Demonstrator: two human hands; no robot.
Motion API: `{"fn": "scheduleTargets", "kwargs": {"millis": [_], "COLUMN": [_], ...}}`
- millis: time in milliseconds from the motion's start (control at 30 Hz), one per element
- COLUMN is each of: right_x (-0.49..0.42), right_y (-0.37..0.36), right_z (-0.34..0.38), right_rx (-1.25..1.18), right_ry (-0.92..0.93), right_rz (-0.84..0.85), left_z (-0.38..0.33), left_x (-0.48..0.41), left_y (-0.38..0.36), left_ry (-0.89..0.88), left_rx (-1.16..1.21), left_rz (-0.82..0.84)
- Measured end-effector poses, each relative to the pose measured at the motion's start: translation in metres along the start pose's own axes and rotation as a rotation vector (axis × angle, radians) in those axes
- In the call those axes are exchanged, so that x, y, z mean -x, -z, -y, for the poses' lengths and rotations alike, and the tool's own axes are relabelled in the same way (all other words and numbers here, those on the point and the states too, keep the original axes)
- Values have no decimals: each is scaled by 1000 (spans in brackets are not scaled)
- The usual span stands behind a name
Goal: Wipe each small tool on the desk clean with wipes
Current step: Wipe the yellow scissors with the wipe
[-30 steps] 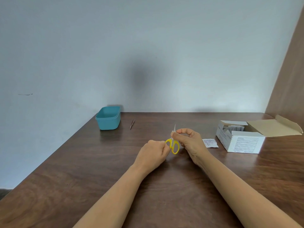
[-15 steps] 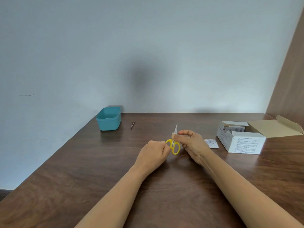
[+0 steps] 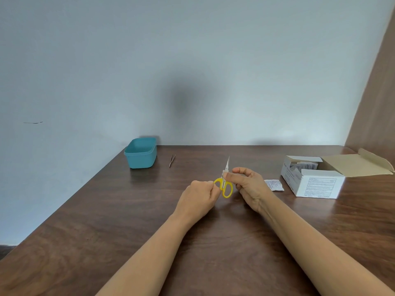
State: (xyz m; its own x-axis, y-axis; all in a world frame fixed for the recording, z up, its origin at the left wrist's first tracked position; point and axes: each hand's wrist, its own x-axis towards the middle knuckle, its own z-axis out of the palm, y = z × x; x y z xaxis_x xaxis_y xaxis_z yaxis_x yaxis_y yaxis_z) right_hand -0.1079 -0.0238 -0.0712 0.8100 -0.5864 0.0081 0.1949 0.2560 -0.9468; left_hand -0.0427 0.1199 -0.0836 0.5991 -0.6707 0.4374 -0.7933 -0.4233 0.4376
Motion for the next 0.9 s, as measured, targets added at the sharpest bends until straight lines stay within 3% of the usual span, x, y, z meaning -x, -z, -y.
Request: {"fn": "scheduleTargets", "kwargs": {"millis": [200, 500, 700, 900], "right_x": [0, 0, 0, 4], "right_y": [-3, 16, 24, 19], "right_z": [-1, 7, 5, 7], "right_rx": [30, 267, 235, 223], "right_ry": [34, 160, 143, 124], "right_rz": [40, 202, 292, 259], "left_z": [3, 0, 2, 0], "left_x": [-1, 0, -1, -1], "left_y": [-1, 1, 1, 1], "left_ry": [48, 10, 28, 17], "left_rx": [38, 21, 29, -46], "left_rz": [-31, -37, -20, 6]}}
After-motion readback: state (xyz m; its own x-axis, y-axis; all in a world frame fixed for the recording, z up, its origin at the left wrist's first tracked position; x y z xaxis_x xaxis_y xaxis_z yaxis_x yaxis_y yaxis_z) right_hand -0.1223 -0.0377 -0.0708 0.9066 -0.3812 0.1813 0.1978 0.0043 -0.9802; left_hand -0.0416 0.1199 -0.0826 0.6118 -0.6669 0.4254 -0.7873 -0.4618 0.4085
